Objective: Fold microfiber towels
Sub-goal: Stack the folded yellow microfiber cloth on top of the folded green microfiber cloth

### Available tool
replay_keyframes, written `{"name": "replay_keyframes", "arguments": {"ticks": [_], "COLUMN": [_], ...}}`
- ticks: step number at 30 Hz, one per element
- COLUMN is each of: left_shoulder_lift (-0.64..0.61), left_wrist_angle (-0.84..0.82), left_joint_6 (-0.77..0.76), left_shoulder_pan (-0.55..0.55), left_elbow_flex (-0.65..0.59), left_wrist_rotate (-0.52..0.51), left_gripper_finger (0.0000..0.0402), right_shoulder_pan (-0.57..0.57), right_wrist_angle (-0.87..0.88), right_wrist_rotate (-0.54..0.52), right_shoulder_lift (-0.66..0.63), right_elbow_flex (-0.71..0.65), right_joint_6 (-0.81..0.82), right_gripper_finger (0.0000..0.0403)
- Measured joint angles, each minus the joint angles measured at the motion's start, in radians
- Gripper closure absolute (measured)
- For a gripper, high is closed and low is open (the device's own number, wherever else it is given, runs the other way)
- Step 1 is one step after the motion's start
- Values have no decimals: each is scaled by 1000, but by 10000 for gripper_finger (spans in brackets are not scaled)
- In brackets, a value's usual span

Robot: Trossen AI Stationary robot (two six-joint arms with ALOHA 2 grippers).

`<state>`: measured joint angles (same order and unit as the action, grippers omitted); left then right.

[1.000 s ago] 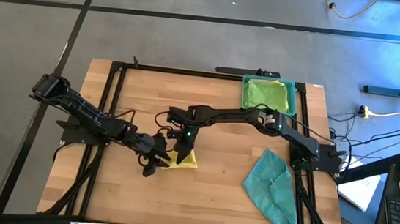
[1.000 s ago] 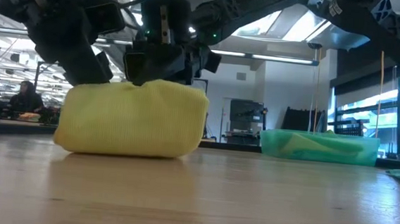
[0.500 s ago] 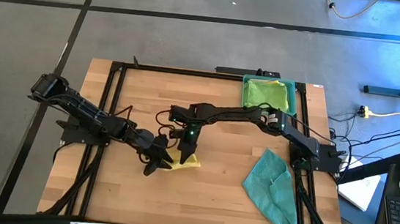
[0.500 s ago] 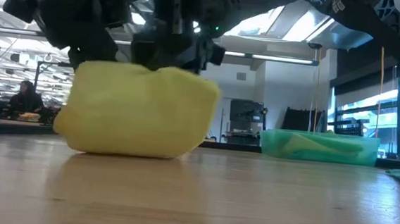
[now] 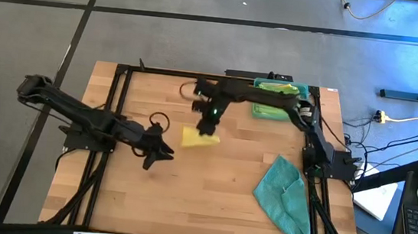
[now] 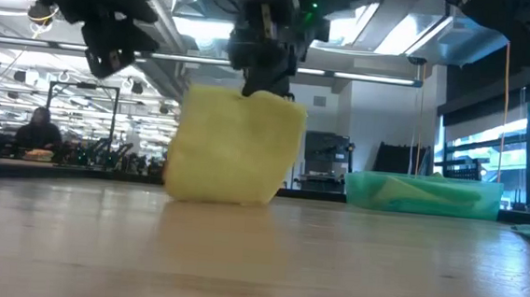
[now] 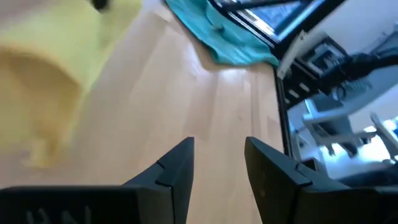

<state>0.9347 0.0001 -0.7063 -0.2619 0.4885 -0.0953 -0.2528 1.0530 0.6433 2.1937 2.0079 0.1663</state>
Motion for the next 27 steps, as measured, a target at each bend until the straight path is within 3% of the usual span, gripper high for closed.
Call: {"name": "replay_keyframes", "arguments": {"ticks": [9,18,27], "left_shoulder_lift": [-176,-189,-189], "left_wrist_angle": [-159,-255,-259], "left_joint_6": [-2,-27,-26], "left_shoulder_pan": [-3,-16,-15], "left_elbow_flex": [0,1,0], "left_wrist_rotate": [-112,-136,-180], "left_gripper_finger": [266,266,266], "right_shoulder_pan": [-211,-375,-469], "right_wrist_angle": [-5,79,149], "right_wrist_rotate": [-94,-179,-165], "right_shoulder_lift": [-68,-185,-190], "right_elbow_flex": [0,0,-1], "right_joint_6": [134,118,117], "right_gripper_finger": [400,399,399]}}
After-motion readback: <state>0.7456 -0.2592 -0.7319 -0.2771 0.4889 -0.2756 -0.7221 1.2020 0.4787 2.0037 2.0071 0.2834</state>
